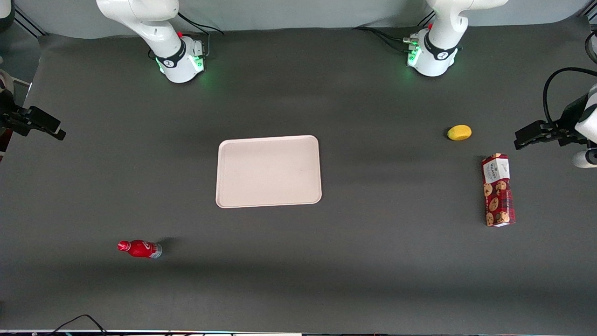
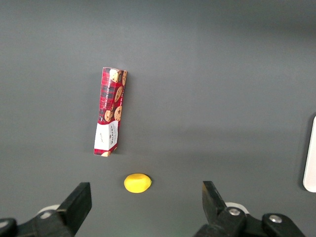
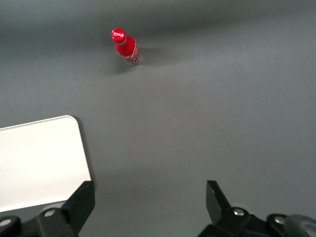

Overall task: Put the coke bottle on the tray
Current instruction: 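Move the right gripper out toward the red Coca-Cola bottle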

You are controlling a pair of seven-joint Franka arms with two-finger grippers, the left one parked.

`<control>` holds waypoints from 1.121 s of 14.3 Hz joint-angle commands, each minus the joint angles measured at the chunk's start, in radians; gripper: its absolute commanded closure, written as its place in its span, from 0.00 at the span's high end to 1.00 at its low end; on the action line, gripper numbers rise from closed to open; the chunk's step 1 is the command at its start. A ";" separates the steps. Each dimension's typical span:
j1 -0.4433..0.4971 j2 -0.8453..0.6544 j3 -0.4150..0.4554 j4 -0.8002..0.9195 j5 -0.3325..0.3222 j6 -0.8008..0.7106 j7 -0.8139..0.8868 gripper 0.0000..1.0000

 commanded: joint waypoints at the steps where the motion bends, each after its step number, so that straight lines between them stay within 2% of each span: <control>1: -0.006 0.000 0.004 0.001 -0.011 0.004 0.010 1.00; 8: -0.003 0.019 0.005 0.004 -0.011 0.013 0.012 1.00; 13: -0.003 0.186 0.007 0.148 -0.002 0.035 0.010 1.00; 16: 0.017 0.251 0.013 0.150 -0.002 0.119 -0.012 1.00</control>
